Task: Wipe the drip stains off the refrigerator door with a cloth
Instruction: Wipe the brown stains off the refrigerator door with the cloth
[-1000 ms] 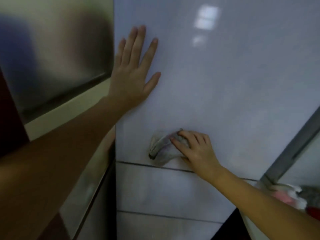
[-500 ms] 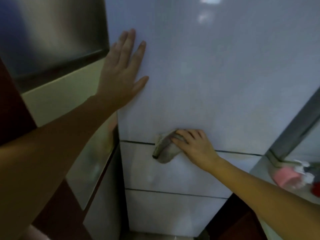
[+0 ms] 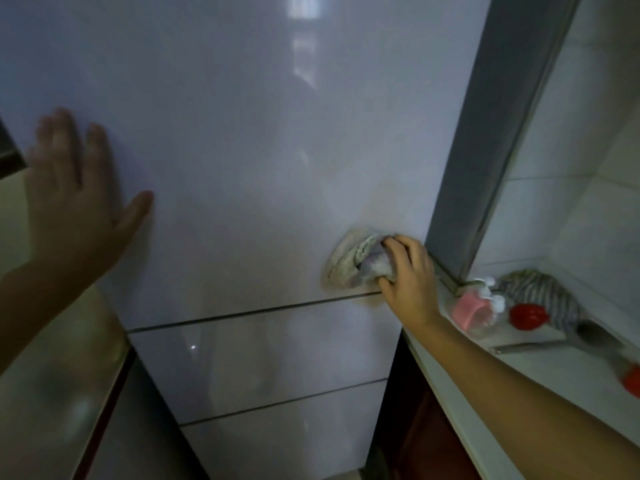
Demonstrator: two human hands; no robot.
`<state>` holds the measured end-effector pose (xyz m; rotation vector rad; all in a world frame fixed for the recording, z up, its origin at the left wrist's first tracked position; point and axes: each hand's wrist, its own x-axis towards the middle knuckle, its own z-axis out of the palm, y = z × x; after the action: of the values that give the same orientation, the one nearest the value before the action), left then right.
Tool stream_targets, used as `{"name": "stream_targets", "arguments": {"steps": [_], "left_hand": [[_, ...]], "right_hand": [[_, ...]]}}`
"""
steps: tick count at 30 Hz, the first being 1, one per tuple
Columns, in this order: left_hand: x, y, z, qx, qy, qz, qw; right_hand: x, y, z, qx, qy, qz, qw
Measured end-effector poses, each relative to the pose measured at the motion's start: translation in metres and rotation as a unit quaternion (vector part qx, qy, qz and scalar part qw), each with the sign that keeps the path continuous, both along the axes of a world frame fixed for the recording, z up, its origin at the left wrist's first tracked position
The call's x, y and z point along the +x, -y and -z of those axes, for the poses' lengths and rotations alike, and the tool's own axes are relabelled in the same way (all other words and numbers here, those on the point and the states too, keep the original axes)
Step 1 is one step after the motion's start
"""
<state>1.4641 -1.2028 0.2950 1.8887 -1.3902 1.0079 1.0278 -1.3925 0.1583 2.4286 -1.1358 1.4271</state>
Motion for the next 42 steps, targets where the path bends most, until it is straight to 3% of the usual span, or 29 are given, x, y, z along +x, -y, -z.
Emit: {"name": "stream_targets", "arguments": {"steps": [6, 13, 17, 24, 28, 33, 42], "left_hand": [[-0.001, -0.001, 0.002, -0.013, 0.009, 0.012, 1.000], [0.007, 0.001, 0.000, 0.012, 0.068, -0.005, 0.998], [-0.009, -0.005, -0.007, -0.006, 0.059, -0.001, 0.998], [-0.008, -0.008, -0.009, -0.011, 0.096, -0.015, 0.995], [-0.010, -0.007, -0.009, -0.041, 0.100, -0.005, 0.994], [-0.013, -0.007, -0.010, -0.062, 0.105, -0.002, 0.993], [-0.011, -0.009, -0.004, -0.060, 0.083, -0.003, 0.995]], "right_hand": [[0.002, 0.016, -0.094, -0.034, 0.107, -0.015, 0.994], [0.016, 0.022, -0.234, -0.158, 0.054, -0.022, 0.986], [0.030, 0.017, -0.317, -0.210, 0.019, -0.022, 0.977], [0.056, 0.008, -0.437, -0.265, -0.013, -0.037, 0.963], [0.073, 0.003, -0.479, -0.261, 0.011, -0.054, 0.964], [0.089, 0.003, -0.437, -0.264, 0.038, -0.077, 0.961], [0.110, -0.002, -0.209, -0.308, -0.079, -0.119, 0.941]]}}
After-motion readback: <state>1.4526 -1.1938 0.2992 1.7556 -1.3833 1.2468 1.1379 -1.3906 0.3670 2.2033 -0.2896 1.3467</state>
